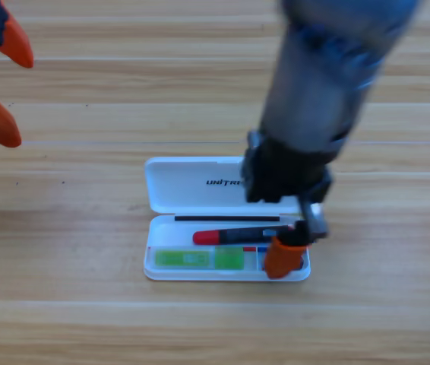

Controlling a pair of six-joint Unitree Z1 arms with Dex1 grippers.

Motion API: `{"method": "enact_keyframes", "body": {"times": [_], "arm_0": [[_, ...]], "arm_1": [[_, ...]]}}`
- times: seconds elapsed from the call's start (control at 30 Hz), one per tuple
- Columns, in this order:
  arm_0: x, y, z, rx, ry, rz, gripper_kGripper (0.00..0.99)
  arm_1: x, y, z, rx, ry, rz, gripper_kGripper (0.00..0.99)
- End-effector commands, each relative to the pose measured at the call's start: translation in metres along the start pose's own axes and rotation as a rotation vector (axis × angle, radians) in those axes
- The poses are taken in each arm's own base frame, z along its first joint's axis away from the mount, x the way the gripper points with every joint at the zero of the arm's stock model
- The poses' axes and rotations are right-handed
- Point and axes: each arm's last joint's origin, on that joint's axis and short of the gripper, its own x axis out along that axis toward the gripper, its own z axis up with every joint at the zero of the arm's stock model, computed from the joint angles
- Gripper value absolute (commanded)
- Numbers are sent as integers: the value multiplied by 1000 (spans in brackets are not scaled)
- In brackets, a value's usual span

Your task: Clean up eraser and pencils

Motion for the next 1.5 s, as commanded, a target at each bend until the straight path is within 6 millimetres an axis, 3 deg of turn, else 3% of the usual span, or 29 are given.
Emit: {"method": "enact_keyframes", "body": {"times": [0.03, 0.23, 0.43, 0.57, 0.67, 0.8, 1.03, 1.1, 1.23, 1.5], "arm_0": [[6, 27, -12, -49, 3, 16, 990], [34, 76, -34, -130, -24, 17, 990], [82, 138, -45, -213, -108, -55, 990], [120, 169, -47, -253, -198, -127, 988], [146, 180, -46, -269, -259, -199, 943], [171, 185, -46, -277, -304, -258, 874], [208, 178, -34, -226, -300, -308, 595], [214, 175, -31, -213, -304, -305, 462], [228, 166, -27, -129, -312, -307, 31], [259, 134, 1, -20, -286, -372, 0]], "arm_1": [[-69, 45, -21, 35, -161, -41, 990], [-98, 64, -58, 120, -310, -79, 990], [-122, 58, -95, 225, -432, -24, 989], [-123, 66, -104, 226, -438, -27, 986], [-120, 74, -112, 219, -466, -50, 986], [-118, 79, -117, 219, -468, -50, 986], [-115, 80, -118, 220, -464, -40, 986], [-114, 80, -118, 219, -465, -36, 986], [-112, 78, -116, 220, -466, -29, 986], [-111, 75, -113, 225, -466, -22, 986]]}}
